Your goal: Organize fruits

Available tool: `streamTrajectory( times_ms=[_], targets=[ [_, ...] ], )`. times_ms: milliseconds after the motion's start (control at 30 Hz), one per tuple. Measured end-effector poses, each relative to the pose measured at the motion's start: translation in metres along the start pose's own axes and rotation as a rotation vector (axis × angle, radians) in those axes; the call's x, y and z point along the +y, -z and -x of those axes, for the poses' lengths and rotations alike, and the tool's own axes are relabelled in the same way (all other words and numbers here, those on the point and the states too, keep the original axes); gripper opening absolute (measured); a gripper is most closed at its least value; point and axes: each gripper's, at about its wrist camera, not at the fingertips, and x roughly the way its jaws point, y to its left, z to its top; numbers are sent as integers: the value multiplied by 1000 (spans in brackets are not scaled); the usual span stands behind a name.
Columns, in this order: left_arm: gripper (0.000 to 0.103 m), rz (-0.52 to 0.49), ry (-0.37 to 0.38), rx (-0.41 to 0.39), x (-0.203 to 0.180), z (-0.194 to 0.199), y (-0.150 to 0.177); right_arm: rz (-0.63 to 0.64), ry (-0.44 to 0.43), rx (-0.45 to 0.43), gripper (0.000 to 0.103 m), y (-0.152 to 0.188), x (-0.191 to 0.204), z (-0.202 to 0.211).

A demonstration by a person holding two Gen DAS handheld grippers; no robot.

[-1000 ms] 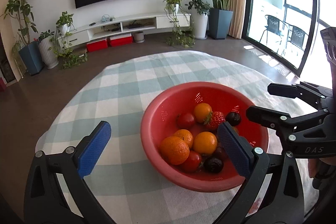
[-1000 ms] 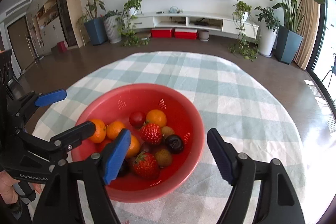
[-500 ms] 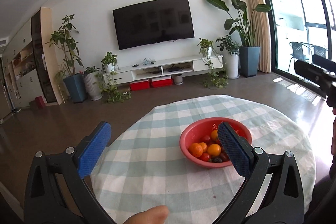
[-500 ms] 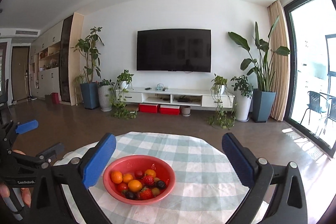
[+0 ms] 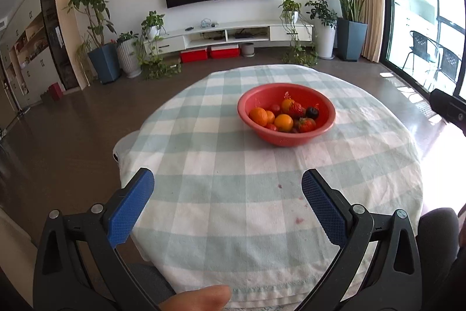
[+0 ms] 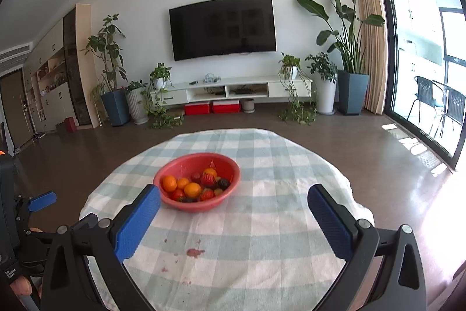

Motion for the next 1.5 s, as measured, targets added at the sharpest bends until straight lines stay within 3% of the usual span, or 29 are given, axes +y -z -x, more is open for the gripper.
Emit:
streamTrajectory(
  times_ms=[167,400,1500],
  targets=[
    [103,-7,-10,17,-6,-6,8,-32,8,135,103,28,-1,-15],
    [103,20,5,49,-3,-16,7,1,20,199,103,46,7,-20],
    [103,39,20,79,1,-29,13,16,40,253,103,60,19,-25]
  ],
)
